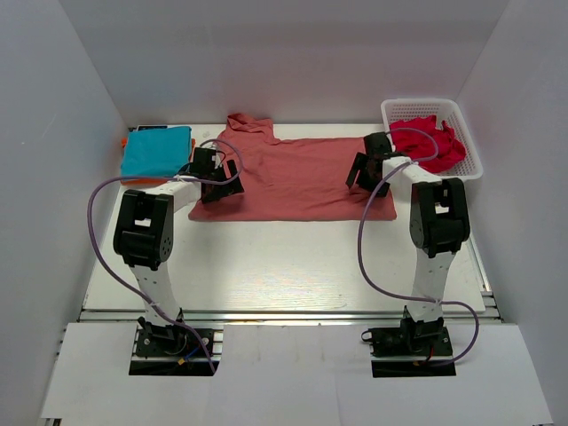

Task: Fold and stack the t-shirts
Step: Fold the flattened tshirt in 1/3 of the way

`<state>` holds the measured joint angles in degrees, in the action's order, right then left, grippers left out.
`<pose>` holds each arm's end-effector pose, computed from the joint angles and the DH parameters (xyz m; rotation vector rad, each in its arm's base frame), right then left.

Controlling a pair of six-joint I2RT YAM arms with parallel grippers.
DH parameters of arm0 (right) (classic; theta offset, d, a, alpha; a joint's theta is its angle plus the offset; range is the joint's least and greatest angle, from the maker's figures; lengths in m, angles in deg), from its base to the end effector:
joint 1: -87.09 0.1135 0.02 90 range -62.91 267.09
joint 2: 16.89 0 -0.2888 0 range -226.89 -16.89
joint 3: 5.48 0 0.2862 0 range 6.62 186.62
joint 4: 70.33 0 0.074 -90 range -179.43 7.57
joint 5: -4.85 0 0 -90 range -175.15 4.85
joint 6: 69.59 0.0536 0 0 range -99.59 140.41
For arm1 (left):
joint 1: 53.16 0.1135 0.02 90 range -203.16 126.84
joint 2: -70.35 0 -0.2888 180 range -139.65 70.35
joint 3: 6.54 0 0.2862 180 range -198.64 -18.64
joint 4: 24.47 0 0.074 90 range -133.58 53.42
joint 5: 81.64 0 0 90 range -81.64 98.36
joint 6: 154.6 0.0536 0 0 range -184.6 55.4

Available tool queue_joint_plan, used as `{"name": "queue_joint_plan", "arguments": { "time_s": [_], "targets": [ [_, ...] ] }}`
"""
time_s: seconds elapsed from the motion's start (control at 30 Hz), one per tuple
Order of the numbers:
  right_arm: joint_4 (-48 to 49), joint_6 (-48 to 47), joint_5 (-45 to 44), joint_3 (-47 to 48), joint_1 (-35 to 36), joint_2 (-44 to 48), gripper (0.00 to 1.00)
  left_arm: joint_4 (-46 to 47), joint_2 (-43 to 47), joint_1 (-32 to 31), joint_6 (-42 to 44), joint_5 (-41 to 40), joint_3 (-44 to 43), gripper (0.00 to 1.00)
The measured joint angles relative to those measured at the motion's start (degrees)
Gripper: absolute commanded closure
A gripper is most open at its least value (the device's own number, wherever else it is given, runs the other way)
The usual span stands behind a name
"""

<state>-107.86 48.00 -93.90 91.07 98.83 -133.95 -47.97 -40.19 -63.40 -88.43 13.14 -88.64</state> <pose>0.4781 0.0910 0.1627 0.4095 2.5338 0.0624 0.4436 -0.0847 0.1473 -0.2608 2.4940 -0.3534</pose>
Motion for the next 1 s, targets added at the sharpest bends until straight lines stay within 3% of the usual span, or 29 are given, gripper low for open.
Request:
{"name": "queue_joint_plan", "arguments": {
  "time_s": [0.27,0.53,1.0],
  "targets": [
    [9.6,2.7,-6.7,3.8,-1.2,-2.1,0.14,-0.6,0.2,0.0,-0.2,-2.3,0.1,0.00],
    [10.8,-0.9,-3.3,7.1,-1.2,-3.7,0.10,-0.5,0.8,0.0,-0.2,-3.0,0.7,0.00],
    [12.3,-5.3,2.8,-13.9,1.9,10.2,0.10,-0.6,5.4,0.0,-0.6,-2.2,6.6,0.00]
  ]
}}
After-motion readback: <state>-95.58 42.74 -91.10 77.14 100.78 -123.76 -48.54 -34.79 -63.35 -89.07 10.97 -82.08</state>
